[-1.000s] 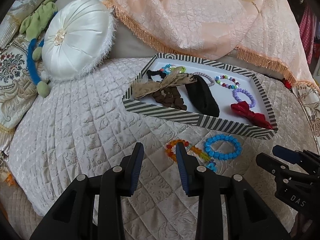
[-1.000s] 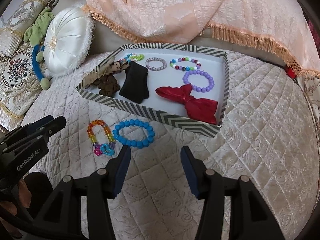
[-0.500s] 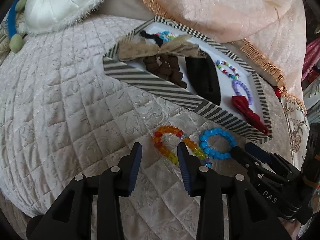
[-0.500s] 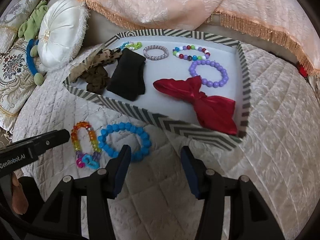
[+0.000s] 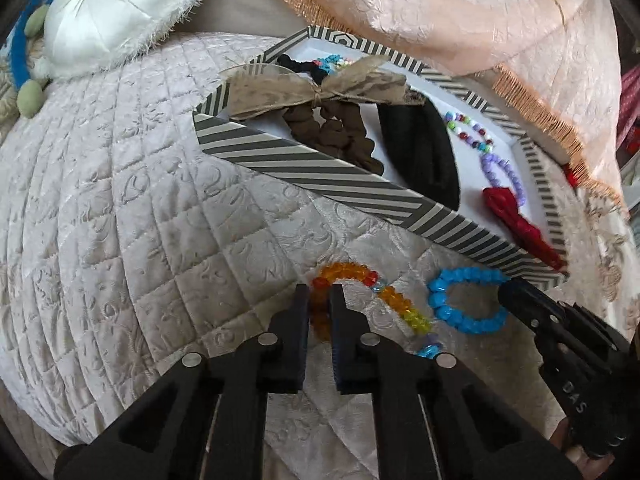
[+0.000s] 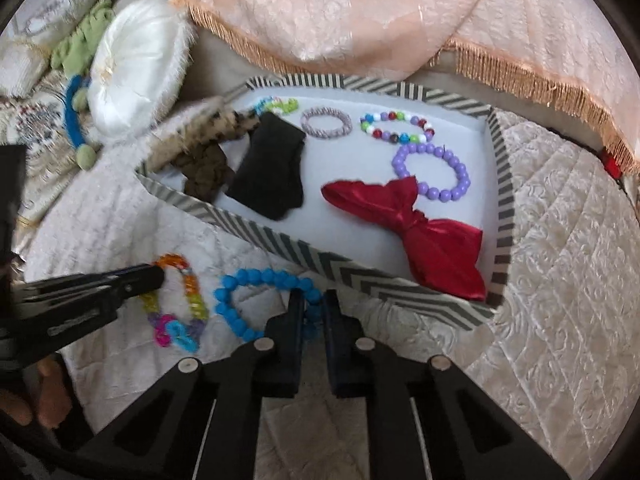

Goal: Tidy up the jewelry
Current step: 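Grasp the orange bead bracelet with the left tool while the right tool grasps the blue bead bracelet, then carry the orange bracelet with the left tool while the right tool carries the blue bracelet into the tray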

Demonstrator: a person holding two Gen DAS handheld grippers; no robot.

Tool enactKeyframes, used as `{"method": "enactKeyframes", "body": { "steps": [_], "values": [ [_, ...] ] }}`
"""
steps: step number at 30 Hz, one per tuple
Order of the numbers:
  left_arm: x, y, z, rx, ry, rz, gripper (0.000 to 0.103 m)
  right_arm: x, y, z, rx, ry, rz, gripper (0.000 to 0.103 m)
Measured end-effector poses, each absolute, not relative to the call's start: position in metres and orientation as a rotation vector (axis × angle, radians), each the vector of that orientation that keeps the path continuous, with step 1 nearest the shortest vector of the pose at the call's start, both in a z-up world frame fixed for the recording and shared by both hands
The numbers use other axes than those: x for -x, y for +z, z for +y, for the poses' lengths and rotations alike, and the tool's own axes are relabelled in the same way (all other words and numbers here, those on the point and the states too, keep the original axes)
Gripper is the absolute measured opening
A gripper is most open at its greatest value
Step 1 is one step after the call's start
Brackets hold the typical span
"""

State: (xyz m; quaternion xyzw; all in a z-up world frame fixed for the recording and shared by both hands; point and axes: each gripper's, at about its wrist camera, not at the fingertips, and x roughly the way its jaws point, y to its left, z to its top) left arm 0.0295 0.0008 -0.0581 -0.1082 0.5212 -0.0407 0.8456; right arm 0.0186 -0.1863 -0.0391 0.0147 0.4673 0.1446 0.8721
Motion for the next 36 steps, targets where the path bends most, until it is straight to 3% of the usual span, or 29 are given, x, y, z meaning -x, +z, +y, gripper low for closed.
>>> {"method": "enactKeyframes", "body": {
  "steps": [18,36],
  "values": [
    [-0.014,0.018,-0.008,0.172,-0.140,0.985,0.000,0.014,0.032,-0.211,-0.061,0.350,0.868,0.009],
    [-0.078,0.060,-0.069,0.126,-0.246,0.953,0.000,-0.034,0.065,-0.251,-0.077,0.307,0.834,0.009]
  ]
}}
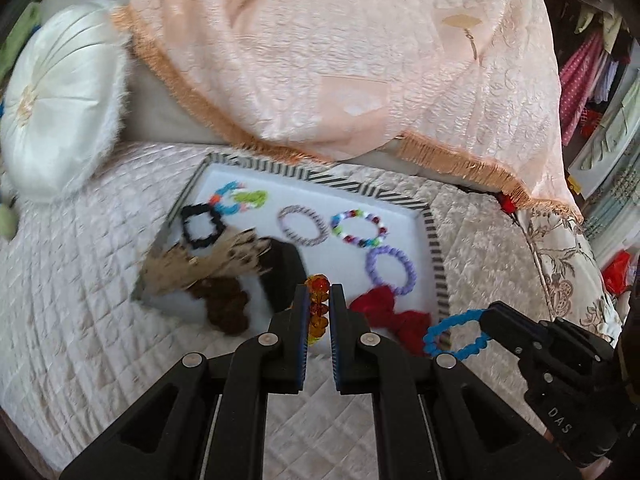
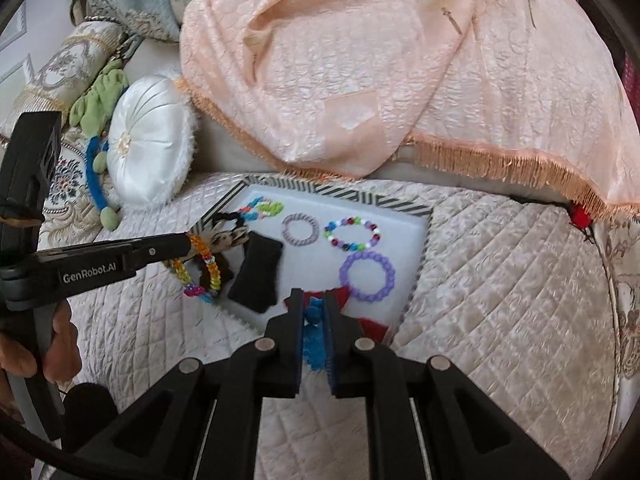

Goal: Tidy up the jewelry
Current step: 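Carry the orange bracelet with the left tool while the right tool carries the blue bracelet into the tray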

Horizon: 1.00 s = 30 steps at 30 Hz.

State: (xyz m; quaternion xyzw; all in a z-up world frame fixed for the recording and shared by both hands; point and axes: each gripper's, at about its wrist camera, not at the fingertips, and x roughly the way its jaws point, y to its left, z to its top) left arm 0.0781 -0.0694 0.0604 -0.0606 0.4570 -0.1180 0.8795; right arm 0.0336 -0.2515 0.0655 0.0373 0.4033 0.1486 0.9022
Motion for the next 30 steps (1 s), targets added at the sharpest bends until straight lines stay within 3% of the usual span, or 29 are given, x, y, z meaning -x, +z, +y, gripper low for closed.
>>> {"method": "enactKeyframes", "body": {
  "steps": [9,14,30],
  "values": [
    [-0.128,0.043,-0.106,0.166,-0.303,0.990,0.000,-0.092,0.054,-0.266,-0.078,0.260,0.871,0.009],
    [-0.158,0.007,-0.112,0.189,-0.273,1.059,0.000,-0.132,0.040,-0.271,-0.102,0.236,0.891,0.008],
    [-0.162,-0.027,-0.086,0.102,-0.180,1.083,0.000,-0.215,-0.032,-0.291,-0.062,0.101,0.965,0.009]
  ]
}}
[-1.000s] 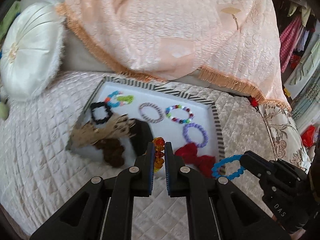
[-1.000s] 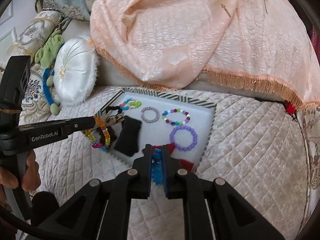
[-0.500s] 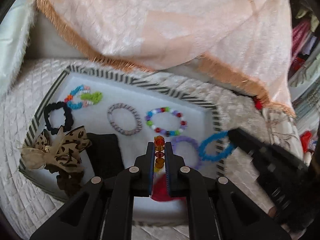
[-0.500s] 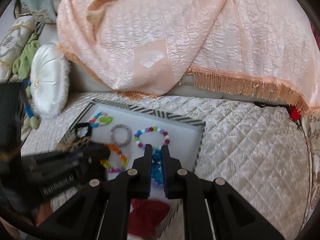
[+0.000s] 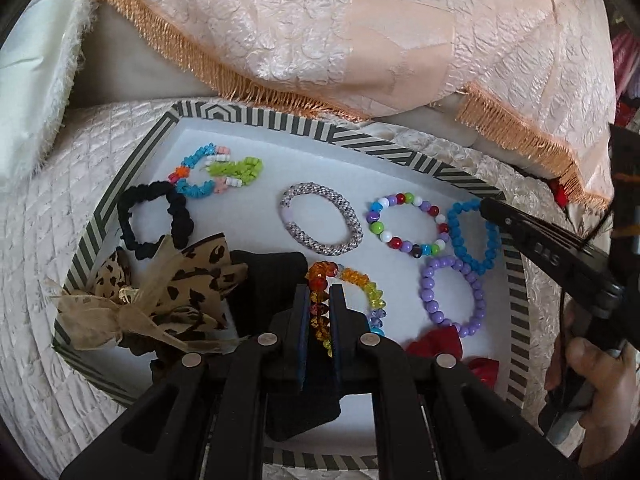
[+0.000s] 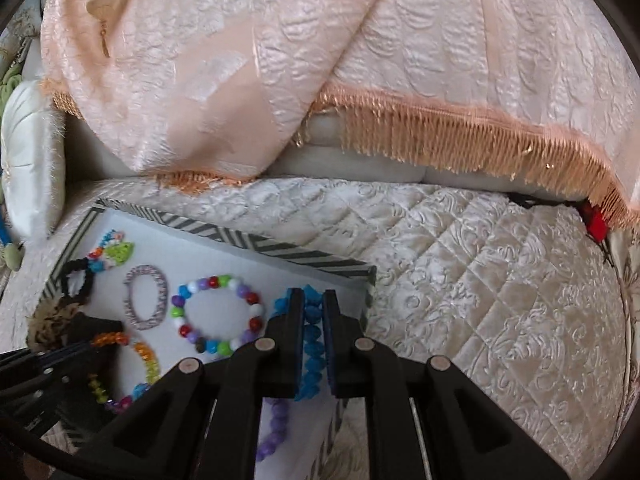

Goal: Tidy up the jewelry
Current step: 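Carry the orange bracelet with the left tool while the right tool carries the blue bracelet into the tray, then open both tools to release the bracelets and lift them from the tray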

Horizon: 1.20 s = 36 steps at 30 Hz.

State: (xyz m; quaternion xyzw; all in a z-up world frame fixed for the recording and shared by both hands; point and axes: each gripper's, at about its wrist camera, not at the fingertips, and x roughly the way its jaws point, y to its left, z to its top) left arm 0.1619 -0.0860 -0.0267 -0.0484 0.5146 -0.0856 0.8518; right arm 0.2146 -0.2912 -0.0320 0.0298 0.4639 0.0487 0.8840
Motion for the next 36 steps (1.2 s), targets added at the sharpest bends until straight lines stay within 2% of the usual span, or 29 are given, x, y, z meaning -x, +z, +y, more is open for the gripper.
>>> {"method": "enactKeyframes", "body": {
  "steps": [4,7,8,12,28,36],
  "values": [
    [-0.163,-0.030,-0.091,0.076,-0.167,1.079,0.000,-0.218,-0.040,-0.288,-0.054,0.096,0.973,0.009],
    [-0.161,-0.031,-0.092,0.078,-0.173,1.074,0.016,-0.216,-0.042,-0.291,-0.084,0.104,0.971,0.014],
    [-0.159,-0.031,-0.092,0.077,-0.171,1.068,0.017,-0.214,-0.041,-0.291,-0.088,0.108,0.966,0.016],
    [-0.151,-0.029,-0.092,0.068,-0.158,1.051,0.017,-0.196,-0.029,-0.288,-0.083,0.110,0.928,0.034],
    [-0.096,0.010,-0.062,0.047,-0.038,0.914,0.017,-0.097,0.008,-0.259,-0.111,0.080,0.879,0.056],
    [-0.077,0.021,-0.048,0.033,0.001,0.869,0.017,-0.083,0.010,-0.232,-0.090,0.088,0.886,0.061]
  ]
}}
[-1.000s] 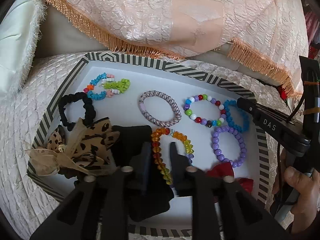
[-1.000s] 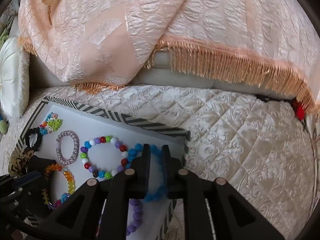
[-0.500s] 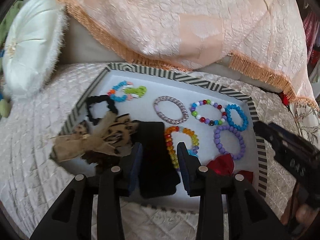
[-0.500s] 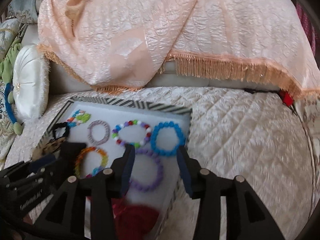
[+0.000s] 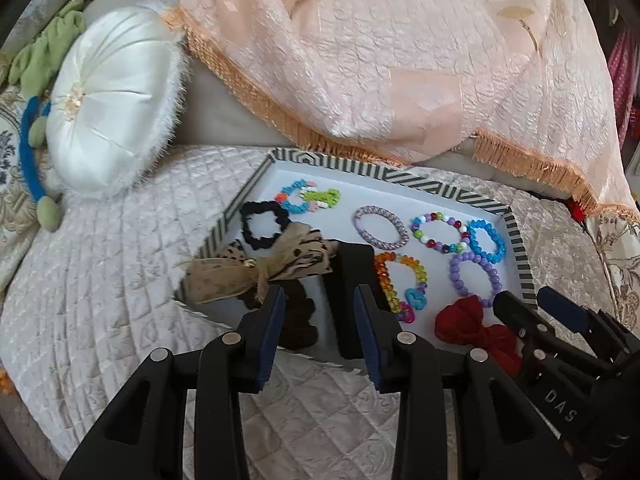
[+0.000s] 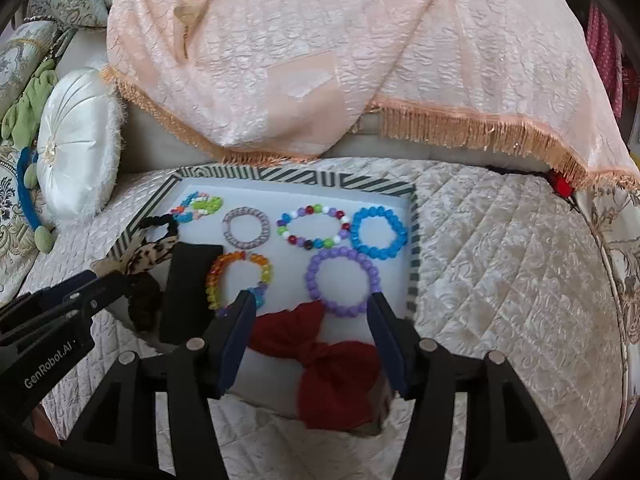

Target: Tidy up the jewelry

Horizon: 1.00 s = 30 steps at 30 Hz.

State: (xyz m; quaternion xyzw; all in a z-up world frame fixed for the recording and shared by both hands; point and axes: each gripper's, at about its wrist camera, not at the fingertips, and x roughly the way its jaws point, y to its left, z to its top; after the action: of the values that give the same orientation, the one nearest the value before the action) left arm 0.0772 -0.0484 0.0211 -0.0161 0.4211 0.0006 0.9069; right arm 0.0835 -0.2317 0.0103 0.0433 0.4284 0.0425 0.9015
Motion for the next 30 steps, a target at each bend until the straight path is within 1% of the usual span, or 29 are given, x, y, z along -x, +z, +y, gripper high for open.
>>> {"method": "enactKeyframes", "body": {
  "steps": [22,30],
  "values": [
    [-0.058,0.044,-0.043,0.028,0.023,0.801,0.017,-0.065,0.028,-0.227,-0.098,0.064,0.867,0.065],
    [-0.059,0.044,-0.045,0.007,0.025,0.807,0.017,-0.063,0.030,-0.224,-0.092,0.073,0.866,0.065]
  ]
}}
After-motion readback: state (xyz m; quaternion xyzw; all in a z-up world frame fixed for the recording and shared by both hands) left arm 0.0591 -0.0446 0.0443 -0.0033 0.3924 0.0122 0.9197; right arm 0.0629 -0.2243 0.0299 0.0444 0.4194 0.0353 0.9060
